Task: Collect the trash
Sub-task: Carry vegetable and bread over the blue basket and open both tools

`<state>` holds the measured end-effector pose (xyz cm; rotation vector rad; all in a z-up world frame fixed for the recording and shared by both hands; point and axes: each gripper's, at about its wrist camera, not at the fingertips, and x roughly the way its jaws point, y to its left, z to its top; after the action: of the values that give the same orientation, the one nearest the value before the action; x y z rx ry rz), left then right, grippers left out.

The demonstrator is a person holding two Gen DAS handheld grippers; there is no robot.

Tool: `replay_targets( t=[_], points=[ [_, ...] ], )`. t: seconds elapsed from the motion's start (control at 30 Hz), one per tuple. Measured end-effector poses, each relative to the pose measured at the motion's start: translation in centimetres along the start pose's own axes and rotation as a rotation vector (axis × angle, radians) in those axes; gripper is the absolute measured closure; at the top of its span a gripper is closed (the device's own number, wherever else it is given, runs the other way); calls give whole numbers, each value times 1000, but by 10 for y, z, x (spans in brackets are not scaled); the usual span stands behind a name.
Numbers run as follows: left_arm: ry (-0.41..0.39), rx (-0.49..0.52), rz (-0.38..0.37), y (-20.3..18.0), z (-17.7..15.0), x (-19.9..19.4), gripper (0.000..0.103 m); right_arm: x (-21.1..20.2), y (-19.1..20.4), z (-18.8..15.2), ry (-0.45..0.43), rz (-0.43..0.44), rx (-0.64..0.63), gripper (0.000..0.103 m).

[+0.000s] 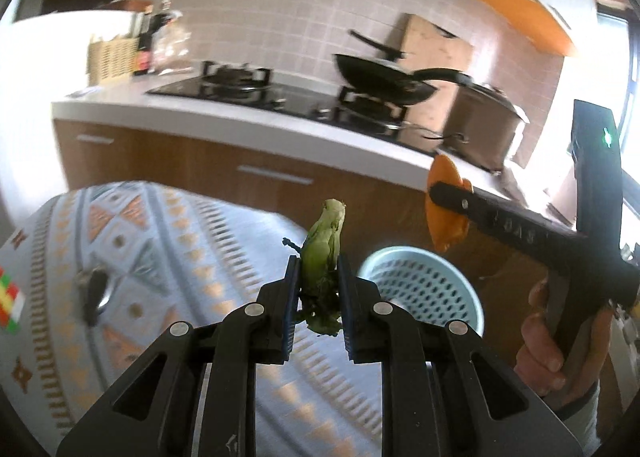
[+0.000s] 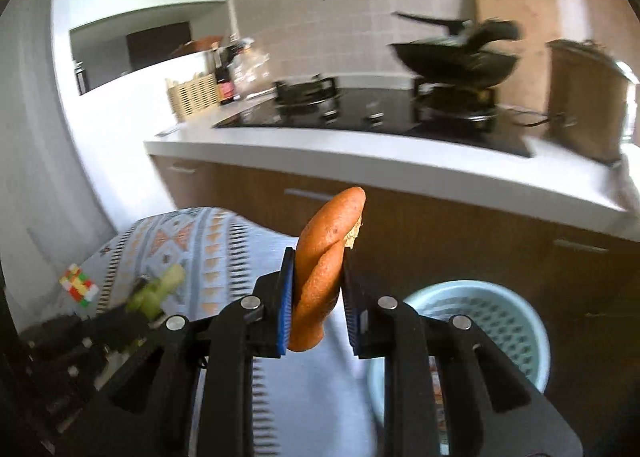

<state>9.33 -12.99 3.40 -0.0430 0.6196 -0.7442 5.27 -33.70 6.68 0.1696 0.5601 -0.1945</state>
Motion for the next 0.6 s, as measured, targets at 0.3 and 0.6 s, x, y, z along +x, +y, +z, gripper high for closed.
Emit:
replay_targets(
  t=[0.3,0.6],
  points=[
    [60,35,-89,-67,19,61,86,0,-91,-37,113,-111,112,84],
    [135,73,-120,-109,10,119,85,27,-144,-74,240,-150,206,79]
  ],
)
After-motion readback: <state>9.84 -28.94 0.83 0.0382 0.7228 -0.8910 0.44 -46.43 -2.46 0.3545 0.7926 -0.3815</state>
